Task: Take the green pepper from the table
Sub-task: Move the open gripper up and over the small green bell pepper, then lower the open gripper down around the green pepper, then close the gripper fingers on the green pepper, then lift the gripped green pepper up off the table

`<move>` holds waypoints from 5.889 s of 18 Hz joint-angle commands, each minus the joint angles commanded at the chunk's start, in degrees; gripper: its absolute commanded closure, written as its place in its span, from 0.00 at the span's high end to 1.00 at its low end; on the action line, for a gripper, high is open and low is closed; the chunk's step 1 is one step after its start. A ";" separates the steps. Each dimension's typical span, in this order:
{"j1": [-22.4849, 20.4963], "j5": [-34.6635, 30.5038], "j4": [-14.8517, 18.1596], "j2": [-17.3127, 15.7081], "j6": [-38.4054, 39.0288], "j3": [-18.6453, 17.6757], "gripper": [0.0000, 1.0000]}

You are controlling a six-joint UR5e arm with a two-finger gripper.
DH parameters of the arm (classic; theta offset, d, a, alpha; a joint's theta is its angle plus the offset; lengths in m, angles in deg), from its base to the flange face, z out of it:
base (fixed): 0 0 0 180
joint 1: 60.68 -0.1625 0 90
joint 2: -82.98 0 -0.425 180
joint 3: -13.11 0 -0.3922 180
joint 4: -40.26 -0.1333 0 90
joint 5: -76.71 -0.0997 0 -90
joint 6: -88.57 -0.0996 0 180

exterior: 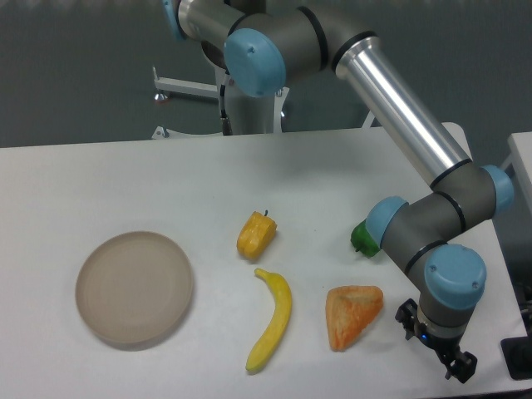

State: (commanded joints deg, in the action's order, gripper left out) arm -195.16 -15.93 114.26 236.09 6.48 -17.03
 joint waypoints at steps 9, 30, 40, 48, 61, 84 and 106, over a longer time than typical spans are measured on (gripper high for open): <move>0.35 -0.35 0.35 -5.61 1.14 -6.05 1.00; -7.55 0.70 4.83 -27.50 0.35 -36.37 1.00; -10.11 6.06 2.82 -30.32 2.02 -43.41 1.00; -10.02 9.05 -1.67 -31.46 6.33 -48.51 1.00; -9.58 9.05 -1.93 -31.73 8.79 -50.54 1.00; -9.32 8.97 -2.02 -31.73 11.16 -51.33 0.54; -6.07 1.76 -0.97 -25.41 7.21 -33.67 0.37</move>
State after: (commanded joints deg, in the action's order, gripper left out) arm -201.22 -14.17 113.29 210.68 13.69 -50.71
